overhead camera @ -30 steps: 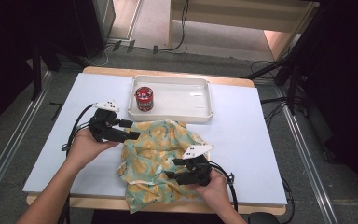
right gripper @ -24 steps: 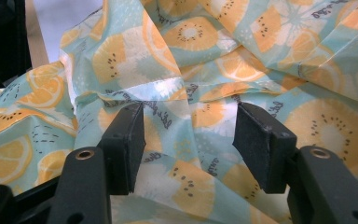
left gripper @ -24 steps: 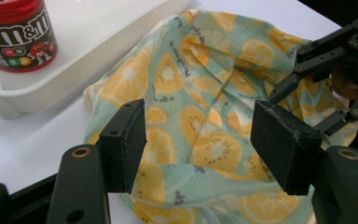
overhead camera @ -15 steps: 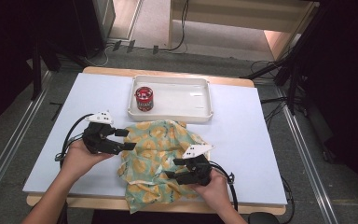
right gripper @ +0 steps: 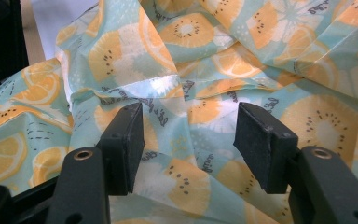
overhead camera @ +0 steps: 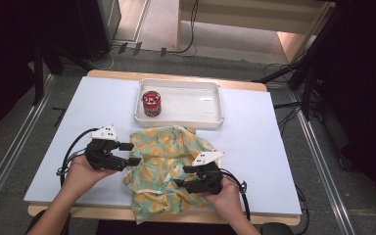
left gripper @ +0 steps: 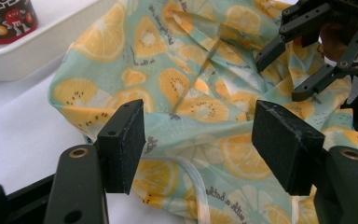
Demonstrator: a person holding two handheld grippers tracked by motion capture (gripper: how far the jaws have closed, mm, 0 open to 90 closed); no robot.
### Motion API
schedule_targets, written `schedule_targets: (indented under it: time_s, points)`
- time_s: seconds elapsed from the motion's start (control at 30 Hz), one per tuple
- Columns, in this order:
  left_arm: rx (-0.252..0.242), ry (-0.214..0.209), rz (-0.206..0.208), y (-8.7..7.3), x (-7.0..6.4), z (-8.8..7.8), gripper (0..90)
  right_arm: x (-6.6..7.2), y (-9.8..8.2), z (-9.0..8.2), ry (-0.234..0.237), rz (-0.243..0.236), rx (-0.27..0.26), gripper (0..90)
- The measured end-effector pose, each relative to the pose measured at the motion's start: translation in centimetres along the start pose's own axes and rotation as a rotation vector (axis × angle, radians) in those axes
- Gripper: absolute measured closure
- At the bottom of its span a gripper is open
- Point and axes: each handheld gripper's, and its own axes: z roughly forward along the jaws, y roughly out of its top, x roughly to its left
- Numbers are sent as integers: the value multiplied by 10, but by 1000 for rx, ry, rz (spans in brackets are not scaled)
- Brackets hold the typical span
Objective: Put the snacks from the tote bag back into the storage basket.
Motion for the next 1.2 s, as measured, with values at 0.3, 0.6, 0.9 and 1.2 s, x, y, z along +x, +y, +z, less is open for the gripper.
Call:
schedule_targets:
  time_s: [0.3,0.6,0.9,1.2]
  points:
    - [-15,14,-1,-7,1,4,351,-1,0,-1,-7,0,0,433]
    - [-12,8,-15,-10,4,6,341,-1,0,-1,-8,-2,1,431]
    - [-9,8,-16,-12,5,7,340,-1,0,-1,-10,-3,4,431]
    - [0,22,-21,-13,7,7,299,-1,0,-1,-10,-4,4,430]
